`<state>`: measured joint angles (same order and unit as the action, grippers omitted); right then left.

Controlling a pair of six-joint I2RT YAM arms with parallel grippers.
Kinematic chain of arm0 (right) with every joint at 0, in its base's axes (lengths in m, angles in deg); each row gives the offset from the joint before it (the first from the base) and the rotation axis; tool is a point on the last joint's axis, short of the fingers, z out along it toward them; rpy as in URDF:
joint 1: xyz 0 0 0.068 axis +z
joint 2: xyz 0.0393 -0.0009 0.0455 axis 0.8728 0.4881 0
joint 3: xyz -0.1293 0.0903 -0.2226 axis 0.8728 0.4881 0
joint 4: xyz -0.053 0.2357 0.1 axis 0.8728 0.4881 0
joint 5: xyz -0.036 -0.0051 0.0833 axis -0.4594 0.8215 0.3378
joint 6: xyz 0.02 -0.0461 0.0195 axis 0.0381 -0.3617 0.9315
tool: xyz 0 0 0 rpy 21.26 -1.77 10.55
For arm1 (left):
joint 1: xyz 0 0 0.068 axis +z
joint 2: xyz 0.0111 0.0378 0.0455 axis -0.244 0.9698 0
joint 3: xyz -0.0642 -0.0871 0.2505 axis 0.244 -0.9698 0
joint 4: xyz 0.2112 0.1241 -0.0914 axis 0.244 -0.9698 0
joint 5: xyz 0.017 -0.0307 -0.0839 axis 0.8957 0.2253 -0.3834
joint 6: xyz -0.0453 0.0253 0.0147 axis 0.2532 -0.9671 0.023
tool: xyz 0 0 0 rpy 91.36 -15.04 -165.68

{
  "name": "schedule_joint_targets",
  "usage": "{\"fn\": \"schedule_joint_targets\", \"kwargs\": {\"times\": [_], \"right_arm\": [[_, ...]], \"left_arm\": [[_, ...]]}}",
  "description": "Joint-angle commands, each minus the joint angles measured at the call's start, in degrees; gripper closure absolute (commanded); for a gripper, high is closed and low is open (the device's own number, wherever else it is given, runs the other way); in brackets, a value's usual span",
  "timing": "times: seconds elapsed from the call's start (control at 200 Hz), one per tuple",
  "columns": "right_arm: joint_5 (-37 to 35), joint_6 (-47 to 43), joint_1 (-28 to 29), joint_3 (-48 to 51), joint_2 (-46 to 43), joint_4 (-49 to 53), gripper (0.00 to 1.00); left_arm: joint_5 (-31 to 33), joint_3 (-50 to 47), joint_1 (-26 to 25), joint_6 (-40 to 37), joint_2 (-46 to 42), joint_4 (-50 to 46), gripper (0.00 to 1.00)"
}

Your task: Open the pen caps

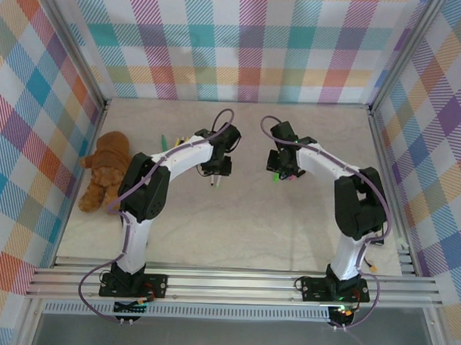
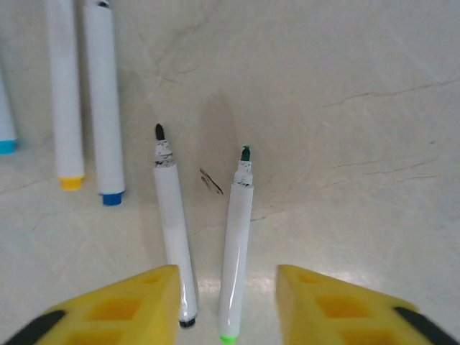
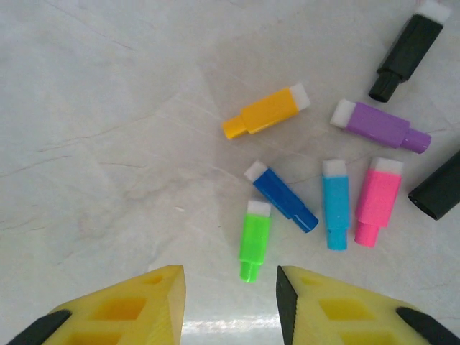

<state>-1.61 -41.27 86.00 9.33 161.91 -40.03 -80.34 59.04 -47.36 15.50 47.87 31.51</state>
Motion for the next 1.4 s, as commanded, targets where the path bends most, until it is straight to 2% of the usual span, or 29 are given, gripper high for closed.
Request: {"fn": "schedule_joint_targets", "kwargs": {"times": [0.0,0.145,0.24,0.36,0.395,0.42,0.445,0.46,0.48,0.495,0.605,0.735,0.845,0.905,0.965,1.02,1.095,1.18,1.24,1.31,1.395], "right_arm": [[-0.7,-1.0,0.4,1.5,-3.1,0.5,0.56],[-1.7,-2.1,0.7,5.6,-7.9,-0.9,0.45],[-0.1,-2.6,1.2,10.0,-12.6,-3.0,0.44],[-0.9,-3.0,2.0,14.8,-18.9,-2.6,0.43],[-1.3,-3.1,2.2,16.4,-21.2,-2.4,0.4],[-1.5,-3.4,2.3,17.5,-23.0,-2.3,0.36],[-1.6,-3.7,2.3,18.6,-25.0,-2.2,0.31],[-1.6,-4.0,2.4,19.3,-26.1,-2.2,0.24],[-1.6,-4.5,2.5,20.1,-27.6,-2.2,0.05],[-1.7,-4.8,2.6,20.8,-28.9,-2.1,0.0],[-3.9,-6.2,2.7,22.9,-35.8,0.7,0.01],[-12.6,-5.4,3.0,25.8,-42.0,1.1,0.01],[-15.1,-8.3,4.2,32.9,-48.7,-9.3,0.01],[-15.9,-13.0,5.8,36.3,-50.7,-15.4,0.01],[-17.4,-14.5,6.6,36.6,-50.1,-16.2,0.01],[-18.1,-14.9,6.6,35.5,-48.0,-14.8,0.01],[-18.4,-15.1,6.7,33.8,-44.3,-13.2,0.01],[-18.4,-15.6,6.7,32.8,-41.8,-13.9,0.01],[-18.9,-16.0,6.7,33.0,-41.4,-16.0,0.01],[-19.1,-17.1,6.6,33.6,-41.0,-19.4,0.01],[-19.3,-19.6,6.3,33.2,-38.9,-22.2,0.01]], "left_arm": [[1.3,-1.1,0.4,-0.4,-7.8,1.8,0.5],[0.7,-1.8,0.4,-0.5,-11.1,1.7,0.49],[0.4,-5.7,0.4,-0.6,-15.2,5.2,0.5],[3.2,-12.9,0.4,-1.3,-21.8,10.8,0.48],[4.6,-14.7,0.3,-1.6,-23.8,11.7,0.37],[5.7,-16.0,0.4,-1.9,-25.0,12.2,0.12],[6.9,-17.4,0.4,-2.2,-26.4,12.7,0.02],[7.6,-18.1,0.3,-2.4,-27.2,13.0,0.0],[8.6,-19.2,0.4,-2.6,-28.5,13.4,0.0],[9.5,-19.9,0.4,-2.6,-29.4,13.6,0.0],[16.5,-26.1,0.4,-3.2,-37.3,16.5,0.0],[26.5,-38.8,0.4,-6.1,-49.9,26.9,0.0],[23.9,-54.6,0.4,-20.1,-57.7,47.8,0.0],[22.8,-57.2,0.4,-23.1,-58.9,47.9,0.0],[27.5,-58.3,0.4,-22.1,-58.6,47.9,0.0],[32.2,-61.6,0.8,-23.7,-58.9,53.1,0.0],[34.5,-65.9,4.2,-25.5,-59.1,59.1,0.0],[31.2,-68.8,11.0,-23.8,-58.5,61.8,0.0],[31.1,-71.0,14.8,-24.2,-56.9,66.7,0.0],[23.9,-73.4,21.1,-22.4,-53.3,73.3,0.0],[18.0,-74.2,27.4,-18.5,-44.3,82.6,0.0]]}}
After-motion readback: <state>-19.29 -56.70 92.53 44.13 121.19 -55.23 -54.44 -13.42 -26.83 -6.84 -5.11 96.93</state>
